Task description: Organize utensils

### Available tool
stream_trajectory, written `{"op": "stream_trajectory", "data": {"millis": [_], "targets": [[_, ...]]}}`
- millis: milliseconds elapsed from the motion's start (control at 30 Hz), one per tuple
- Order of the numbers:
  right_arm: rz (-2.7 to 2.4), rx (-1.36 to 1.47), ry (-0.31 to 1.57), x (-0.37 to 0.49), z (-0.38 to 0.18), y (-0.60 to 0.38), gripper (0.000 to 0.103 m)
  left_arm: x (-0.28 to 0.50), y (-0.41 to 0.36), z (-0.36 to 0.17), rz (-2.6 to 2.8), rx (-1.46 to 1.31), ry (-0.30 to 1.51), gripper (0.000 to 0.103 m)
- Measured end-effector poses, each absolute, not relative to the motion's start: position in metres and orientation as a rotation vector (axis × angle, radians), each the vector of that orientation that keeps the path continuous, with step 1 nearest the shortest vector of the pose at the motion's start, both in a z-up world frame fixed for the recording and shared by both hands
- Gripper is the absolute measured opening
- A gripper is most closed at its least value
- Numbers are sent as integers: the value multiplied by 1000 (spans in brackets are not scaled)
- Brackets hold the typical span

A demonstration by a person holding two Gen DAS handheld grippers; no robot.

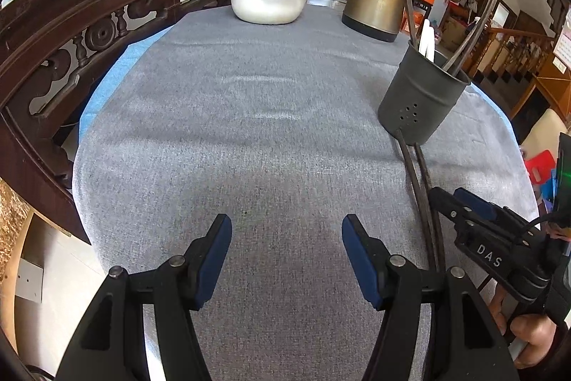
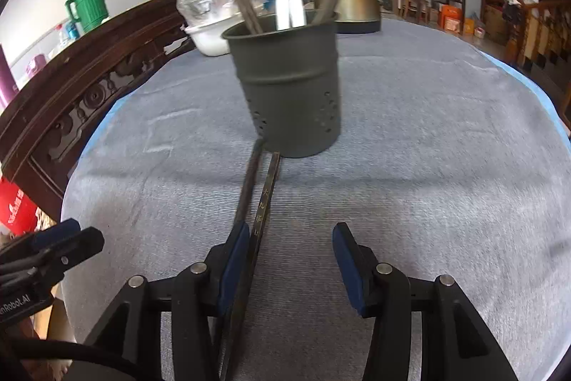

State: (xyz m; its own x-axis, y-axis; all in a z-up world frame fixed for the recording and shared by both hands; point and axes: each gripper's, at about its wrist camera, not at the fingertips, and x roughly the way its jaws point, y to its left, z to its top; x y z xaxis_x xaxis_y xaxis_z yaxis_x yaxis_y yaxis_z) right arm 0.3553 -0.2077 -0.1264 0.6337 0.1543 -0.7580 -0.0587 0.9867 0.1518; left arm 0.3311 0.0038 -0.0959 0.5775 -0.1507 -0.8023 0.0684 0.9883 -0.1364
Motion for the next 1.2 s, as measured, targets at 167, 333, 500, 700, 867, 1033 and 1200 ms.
{"op": "stream_trajectory", "data": {"millis": [167,333,500,700,867,1033,1200], "targets": [[112,140,871,353,-124,-210,48,331,-2,-97,-138,-82,950,65],[163,124,920,358,-128,-199,27,329,-5,-97,-139,-69,952,65],[169,121,932,358,-128,-204,21,329,-3,-95,-132,-69,954,65],[130,163,934,357,-128,-231,21,332,-17,-92,-186,-70,980,65],[160,252,953,355,-129,-254,22,342,-46,-90,-310,-58,1047,65],[167,370,967,353,-131,-281,22,354,-73,-99,-365,-53,1124,65],[184,459,971,351,-131,-298,22,359,-93,-112,-390,-36,1185,65]]}}
